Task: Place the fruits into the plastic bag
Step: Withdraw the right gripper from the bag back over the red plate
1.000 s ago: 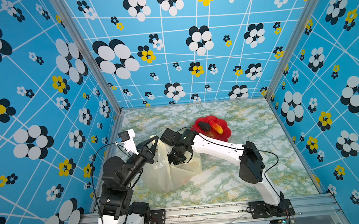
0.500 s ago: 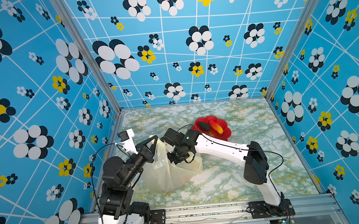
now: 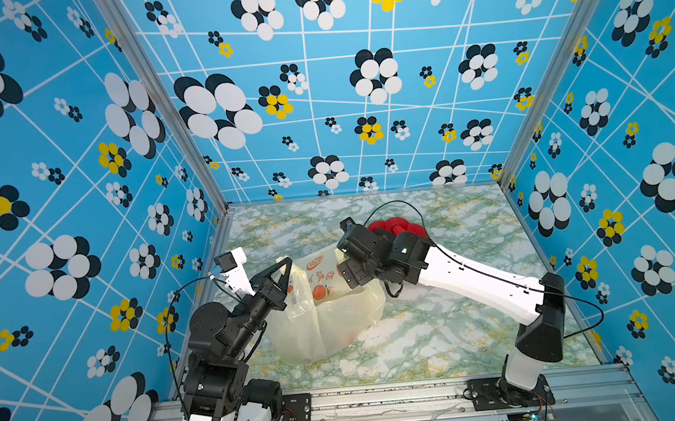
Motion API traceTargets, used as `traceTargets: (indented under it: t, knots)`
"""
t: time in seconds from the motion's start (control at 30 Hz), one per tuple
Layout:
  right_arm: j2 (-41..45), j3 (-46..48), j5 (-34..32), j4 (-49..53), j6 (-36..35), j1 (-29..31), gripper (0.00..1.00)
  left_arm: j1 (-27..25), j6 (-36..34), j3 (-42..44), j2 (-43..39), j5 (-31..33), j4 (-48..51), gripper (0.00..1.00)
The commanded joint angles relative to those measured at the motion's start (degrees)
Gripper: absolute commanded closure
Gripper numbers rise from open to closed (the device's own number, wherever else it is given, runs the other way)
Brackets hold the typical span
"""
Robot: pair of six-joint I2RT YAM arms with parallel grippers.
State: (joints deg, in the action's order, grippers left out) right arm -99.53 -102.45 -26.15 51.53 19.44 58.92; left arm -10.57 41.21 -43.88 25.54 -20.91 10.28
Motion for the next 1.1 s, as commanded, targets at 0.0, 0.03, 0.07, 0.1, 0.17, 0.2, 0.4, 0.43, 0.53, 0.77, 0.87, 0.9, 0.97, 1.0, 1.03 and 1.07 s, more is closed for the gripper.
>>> traceTargets:
  t: [0.0,0.03,0.07,0.1,0.17,0.2,0.4,0.43,0.53,0.77,0.87,0.9,0.97,1.0,1.03,1.07]
  knots:
    - [2.6,0.0,0.1,-0.9,0.2,-1.1,0.01,0.1,0.6,0.3,0.2,0.7,-1.2,1.00]
    - [3.2,0.2,2.1,-1.4,0.4,-1.5,0.01,0.1,0.5,0.2,0.1,0.6,-1.0,1.00]
    - [3.8,0.4,4.5,-2.2,0.3,-2.0,0.01,0.1,0.4,0.2,0.0,0.8,-0.9,1.00]
    - [4.6,0.8,7.5,-3.4,0.4,-2.4,0.01,0.0,0.3,0.2,-0.1,0.8,-0.7,1.00]
    - [6.6,2.1,11.5,-6.3,0.4,-2.8,0.01,0.0,0.3,0.3,-0.3,0.8,-0.4,1.00]
    - [7.8,2.8,12.8,-7.9,0.4,-2.9,0.01,0.1,0.4,0.3,-0.3,0.9,-0.4,1.00]
    - [16.1,7.4,12.5,-16.0,-0.8,-3.6,0.01,0.1,0.7,0.3,-0.1,0.8,-0.6,1.00]
    - [17.5,8.1,12.0,-17.2,-1.2,-3.8,0.01,0.1,0.7,0.3,0.0,0.8,-0.6,1.00]
    - [21.5,9.9,9.8,-19.6,-2.2,-4.6,0.01,0.0,0.9,0.3,0.3,0.7,-0.9,1.00]
    - [28.0,13.5,7.5,-21.7,-0.2,-10.1,0.01,0.0,1.9,0.4,1.7,0.3,-2.6,1.00]
    - [28.9,13.7,8.5,-20.3,4.3,-14.3,0.01,0.1,2.3,0.4,2.5,0.0,-3.3,1.00]
    - [28.8,13.7,10.0,-19.4,6.4,-16.3,0.01,0.1,2.5,0.5,2.7,0.0,-3.4,1.00]
    - [28.5,14.3,14.5,-18.8,10.4,-20.0,0.01,0.1,2.7,0.5,2.9,-0.1,-3.8,1.00]
    - [28.2,15.2,17.2,-18.9,12.5,-22.0,0.01,0.1,2.8,0.5,3.0,-0.1,-3.9,1.00]
    - [27.9,15.8,19.6,-19.0,14.3,-23.7,0.01,0.0,2.9,0.5,3.1,-0.1,-3.9,1.00]
    - [27.5,16.4,22.5,-19.1,16.3,-25.5,0.01,0.0,3.0,0.5,3.1,-0.1,-3.8,1.00]
